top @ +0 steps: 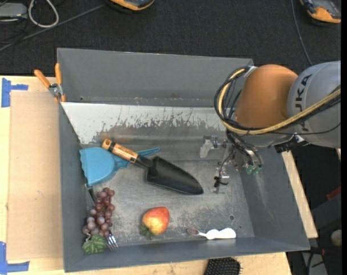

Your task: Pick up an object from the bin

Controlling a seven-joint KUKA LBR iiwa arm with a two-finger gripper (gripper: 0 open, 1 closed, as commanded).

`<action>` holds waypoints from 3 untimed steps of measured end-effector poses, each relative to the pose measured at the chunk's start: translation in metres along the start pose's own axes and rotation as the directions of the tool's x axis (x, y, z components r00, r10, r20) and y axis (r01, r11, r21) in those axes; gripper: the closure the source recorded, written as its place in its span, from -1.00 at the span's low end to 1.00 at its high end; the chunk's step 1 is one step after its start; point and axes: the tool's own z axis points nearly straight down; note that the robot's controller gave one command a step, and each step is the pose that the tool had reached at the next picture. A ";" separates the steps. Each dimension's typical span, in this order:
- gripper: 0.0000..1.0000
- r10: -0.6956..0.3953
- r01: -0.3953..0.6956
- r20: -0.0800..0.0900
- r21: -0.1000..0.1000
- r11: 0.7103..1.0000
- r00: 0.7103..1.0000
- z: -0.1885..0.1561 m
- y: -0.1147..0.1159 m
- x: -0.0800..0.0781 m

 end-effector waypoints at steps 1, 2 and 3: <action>-1.00 -0.001 0.001 0.007 0.000 1.000 1.000 -0.005 0.000 -0.002; -1.00 -0.087 0.087 0.008 0.001 0.996 0.996 0.049 0.036 0.025; -1.00 -0.130 0.130 0.012 0.002 0.992 0.992 0.073 0.056 0.018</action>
Offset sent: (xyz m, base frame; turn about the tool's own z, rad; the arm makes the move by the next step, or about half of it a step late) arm -0.0368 0.0520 -0.0713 -0.1325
